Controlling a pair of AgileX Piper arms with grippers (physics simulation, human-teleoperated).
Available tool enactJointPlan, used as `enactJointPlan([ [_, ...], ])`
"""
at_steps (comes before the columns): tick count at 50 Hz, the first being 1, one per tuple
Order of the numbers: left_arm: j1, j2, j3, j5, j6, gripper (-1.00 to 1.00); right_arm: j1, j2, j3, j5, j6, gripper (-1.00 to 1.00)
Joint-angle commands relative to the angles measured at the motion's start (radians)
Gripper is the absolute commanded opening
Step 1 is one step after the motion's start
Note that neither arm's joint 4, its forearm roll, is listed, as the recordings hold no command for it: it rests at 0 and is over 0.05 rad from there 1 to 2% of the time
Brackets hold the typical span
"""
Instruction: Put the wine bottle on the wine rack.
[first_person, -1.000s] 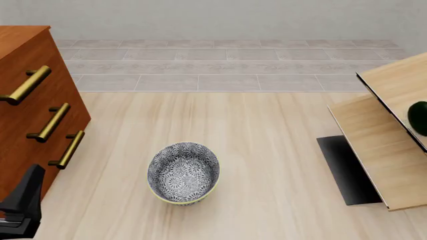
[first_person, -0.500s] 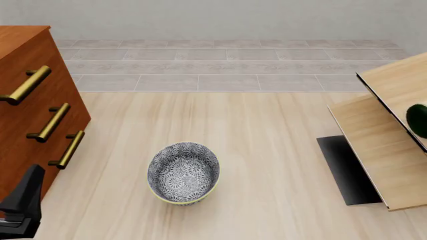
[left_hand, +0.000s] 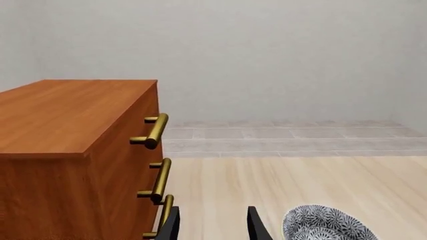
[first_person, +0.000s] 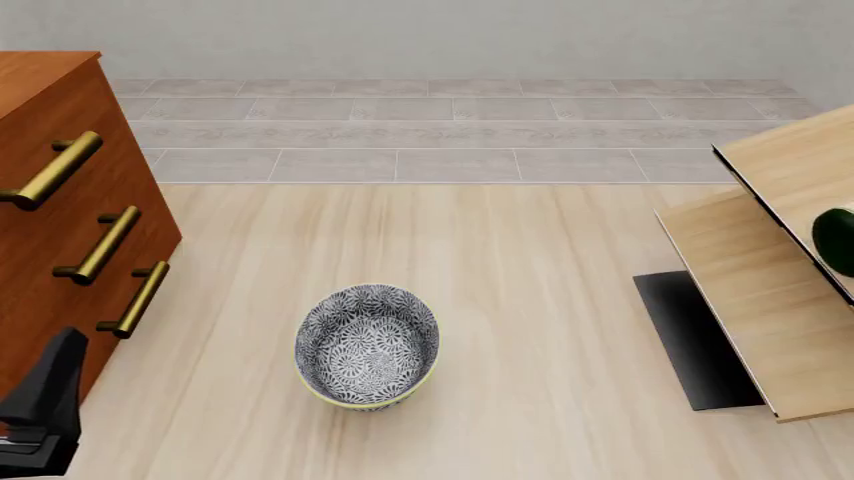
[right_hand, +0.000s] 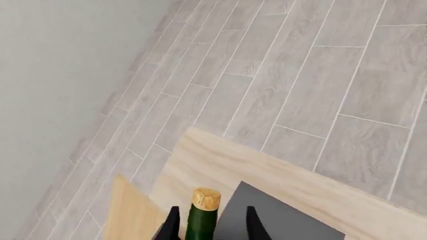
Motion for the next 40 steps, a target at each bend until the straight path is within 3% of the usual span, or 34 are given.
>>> enactJointPlan([
  [1, 0.000, 0.000, -0.005, 0.002, 0.001, 1.00, 0.016, 0.012, 0.037, 0.037, 0.048, 1.00],
  [40, -0.011, 0.000, -0.060, 0.035, 0.010, 1.00, 0.055, -0.109, -0.051, 0.156, 0.108, 1.00],
])
